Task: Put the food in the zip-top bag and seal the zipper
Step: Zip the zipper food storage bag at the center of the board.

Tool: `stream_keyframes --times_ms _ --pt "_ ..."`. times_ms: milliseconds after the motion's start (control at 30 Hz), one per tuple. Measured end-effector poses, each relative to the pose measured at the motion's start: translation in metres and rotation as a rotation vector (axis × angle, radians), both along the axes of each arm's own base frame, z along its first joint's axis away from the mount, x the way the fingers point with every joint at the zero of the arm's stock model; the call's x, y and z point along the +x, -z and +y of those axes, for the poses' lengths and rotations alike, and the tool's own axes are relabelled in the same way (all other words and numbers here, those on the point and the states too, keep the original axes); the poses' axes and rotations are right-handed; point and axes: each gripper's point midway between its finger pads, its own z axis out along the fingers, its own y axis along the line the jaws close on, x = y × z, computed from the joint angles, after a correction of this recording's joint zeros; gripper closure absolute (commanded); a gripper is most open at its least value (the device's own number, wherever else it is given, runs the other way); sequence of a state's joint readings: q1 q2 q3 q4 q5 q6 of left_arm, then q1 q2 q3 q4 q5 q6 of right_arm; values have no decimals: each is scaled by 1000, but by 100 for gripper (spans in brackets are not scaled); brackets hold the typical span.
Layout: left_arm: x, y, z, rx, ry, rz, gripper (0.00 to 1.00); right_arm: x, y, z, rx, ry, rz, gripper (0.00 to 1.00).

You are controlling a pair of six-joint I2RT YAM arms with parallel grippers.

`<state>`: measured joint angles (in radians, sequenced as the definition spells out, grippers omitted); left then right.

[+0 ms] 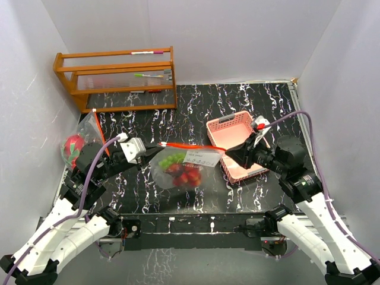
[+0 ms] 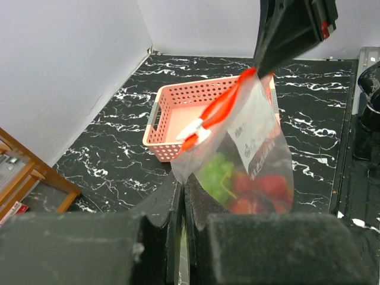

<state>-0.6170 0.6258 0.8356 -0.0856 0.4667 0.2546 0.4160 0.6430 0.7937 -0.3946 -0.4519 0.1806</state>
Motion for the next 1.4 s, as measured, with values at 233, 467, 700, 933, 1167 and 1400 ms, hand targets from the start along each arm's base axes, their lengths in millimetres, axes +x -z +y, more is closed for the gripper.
stream_keyframes --times_ms 233,467,700,933,1167,1400 --pt "-3 15 -7 -6 43 14 100 -24 39 7 -35 -122 102 36" --pt "-6 45 -20 2 105 121 100 -28 14 7 -32 -151 3 32" --pt "0 50 -30 -5 120 202 100 -11 4 20 -12 -182 -27 37" --pt "18 64 -41 22 87 339 100 16 10 33 -16 -191 -14 40" --pt "29 66 -44 31 46 404 100 25 -15 57 -19 -270 -102 40" --pt "32 65 -46 34 33 444 100 19 -26 106 -60 -388 -190 41"
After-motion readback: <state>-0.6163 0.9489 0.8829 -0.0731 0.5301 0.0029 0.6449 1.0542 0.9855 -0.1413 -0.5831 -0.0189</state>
